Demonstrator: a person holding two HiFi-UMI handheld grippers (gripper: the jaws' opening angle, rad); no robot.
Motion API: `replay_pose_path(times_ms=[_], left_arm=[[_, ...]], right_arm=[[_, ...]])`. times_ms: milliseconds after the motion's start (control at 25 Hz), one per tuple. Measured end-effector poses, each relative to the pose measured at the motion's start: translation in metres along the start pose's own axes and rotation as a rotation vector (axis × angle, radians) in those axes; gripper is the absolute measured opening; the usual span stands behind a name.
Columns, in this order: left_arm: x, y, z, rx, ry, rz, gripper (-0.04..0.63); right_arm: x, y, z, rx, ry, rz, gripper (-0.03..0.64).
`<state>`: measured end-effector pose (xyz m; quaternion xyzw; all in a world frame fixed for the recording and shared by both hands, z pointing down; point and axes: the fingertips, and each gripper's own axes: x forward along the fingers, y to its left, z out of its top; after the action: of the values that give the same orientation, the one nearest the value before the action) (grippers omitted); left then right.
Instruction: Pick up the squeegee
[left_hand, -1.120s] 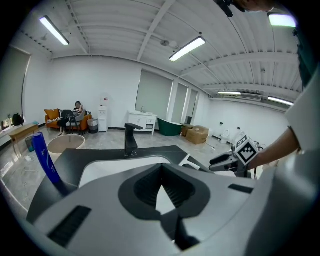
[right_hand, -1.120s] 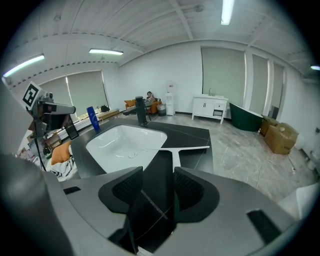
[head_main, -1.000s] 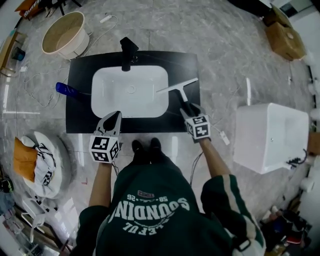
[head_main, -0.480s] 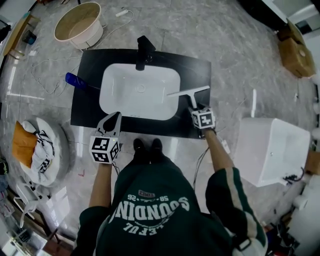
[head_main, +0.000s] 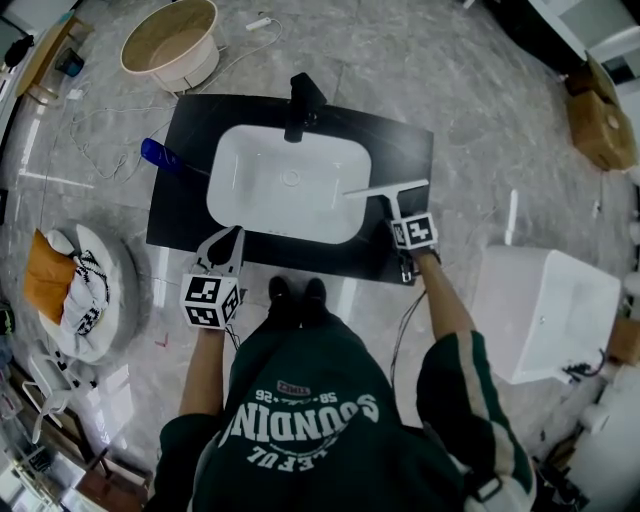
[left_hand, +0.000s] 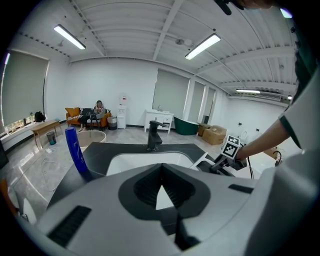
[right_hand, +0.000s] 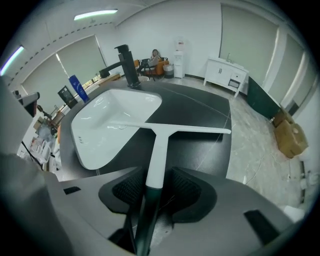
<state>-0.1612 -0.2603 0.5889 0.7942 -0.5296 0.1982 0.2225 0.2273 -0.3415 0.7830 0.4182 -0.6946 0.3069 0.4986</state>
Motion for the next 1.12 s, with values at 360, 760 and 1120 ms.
replay_pose_path(times_ms=[360, 760, 1120], left_arm=[[-0.005, 0.004, -0.002, -0.006, -0.008, 0.008, 0.002], [-0.012, 0.003, -0.001, 0.000, -0.020, -0.005, 0.002], [-0.016, -0.002, 0.004, 0.018, -0.050, -0.028, 0.002]], right_arm=[[0.001, 0.032, 0.012, 0.048, 0.057, 0.128, 0.101], [-0.007, 0.049, 0.020, 0.066, 0.004, 0.122, 0.087], [-0.029, 0.042, 0.018, 0.028, -0.032, 0.006, 0.086]])
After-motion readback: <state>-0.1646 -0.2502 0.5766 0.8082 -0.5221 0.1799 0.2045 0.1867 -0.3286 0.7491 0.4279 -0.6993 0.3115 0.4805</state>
